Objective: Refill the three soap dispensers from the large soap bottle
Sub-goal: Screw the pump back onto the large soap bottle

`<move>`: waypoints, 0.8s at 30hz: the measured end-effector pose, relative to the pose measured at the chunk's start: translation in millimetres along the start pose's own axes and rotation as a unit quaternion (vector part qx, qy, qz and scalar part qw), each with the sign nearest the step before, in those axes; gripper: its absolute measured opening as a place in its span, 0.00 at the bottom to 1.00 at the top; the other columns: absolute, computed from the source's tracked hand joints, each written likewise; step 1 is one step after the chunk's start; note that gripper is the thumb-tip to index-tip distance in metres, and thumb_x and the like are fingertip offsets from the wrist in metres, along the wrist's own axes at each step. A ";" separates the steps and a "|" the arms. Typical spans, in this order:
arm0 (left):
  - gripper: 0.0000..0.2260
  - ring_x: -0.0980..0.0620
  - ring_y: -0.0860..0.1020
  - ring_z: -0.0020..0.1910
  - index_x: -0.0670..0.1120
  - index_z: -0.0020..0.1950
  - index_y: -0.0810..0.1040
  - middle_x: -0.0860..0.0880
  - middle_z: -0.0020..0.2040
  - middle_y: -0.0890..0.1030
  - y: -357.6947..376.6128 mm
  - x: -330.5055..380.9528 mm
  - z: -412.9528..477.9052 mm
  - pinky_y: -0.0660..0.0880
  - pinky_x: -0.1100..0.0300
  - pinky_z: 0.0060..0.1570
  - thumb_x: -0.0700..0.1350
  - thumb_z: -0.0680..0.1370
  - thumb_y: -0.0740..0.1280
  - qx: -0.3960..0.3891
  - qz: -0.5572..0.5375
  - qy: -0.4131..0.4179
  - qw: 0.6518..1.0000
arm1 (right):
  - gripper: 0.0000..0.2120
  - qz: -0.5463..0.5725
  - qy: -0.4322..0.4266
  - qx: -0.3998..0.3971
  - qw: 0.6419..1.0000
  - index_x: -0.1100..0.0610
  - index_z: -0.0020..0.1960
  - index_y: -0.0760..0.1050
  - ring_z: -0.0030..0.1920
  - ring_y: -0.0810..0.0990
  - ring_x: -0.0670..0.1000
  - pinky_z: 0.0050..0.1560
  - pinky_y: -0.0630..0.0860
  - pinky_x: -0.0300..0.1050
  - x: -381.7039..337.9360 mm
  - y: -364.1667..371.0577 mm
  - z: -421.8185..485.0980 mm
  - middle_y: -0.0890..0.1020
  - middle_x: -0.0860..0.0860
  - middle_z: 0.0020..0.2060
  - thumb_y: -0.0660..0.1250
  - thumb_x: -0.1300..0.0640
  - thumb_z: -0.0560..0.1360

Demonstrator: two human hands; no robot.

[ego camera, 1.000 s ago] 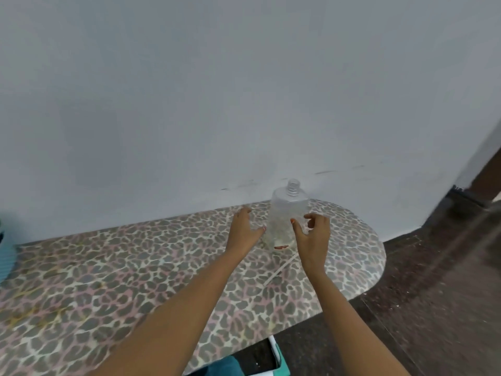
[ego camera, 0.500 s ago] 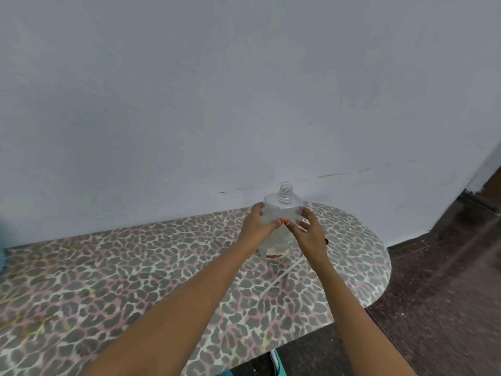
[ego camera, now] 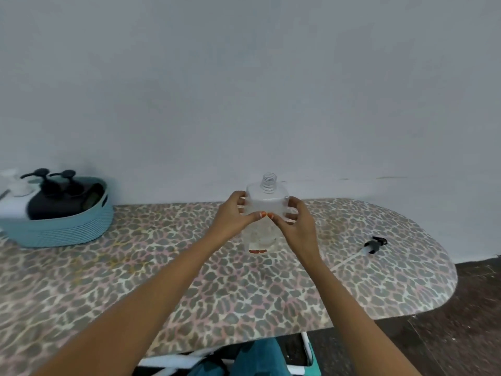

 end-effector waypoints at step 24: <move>0.28 0.53 0.73 0.53 0.45 0.66 0.67 0.45 0.62 0.74 -45.4 -33.6 -33.8 0.71 0.59 0.52 0.47 0.69 0.73 0.013 0.048 0.032 0.998 | 0.20 -0.070 0.036 0.011 0.997 0.56 0.64 0.69 0.51 0.76 0.48 0.50 0.76 0.43 29.8 12.9 -25.7 0.75 0.47 0.56 0.65 0.48 0.75</move>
Point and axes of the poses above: each hand's wrist, its own z-axis towards the middle knuckle, its own y-axis out of the palm, x = y × z, the point moved 7 cm from there along z, towards the middle knuckle
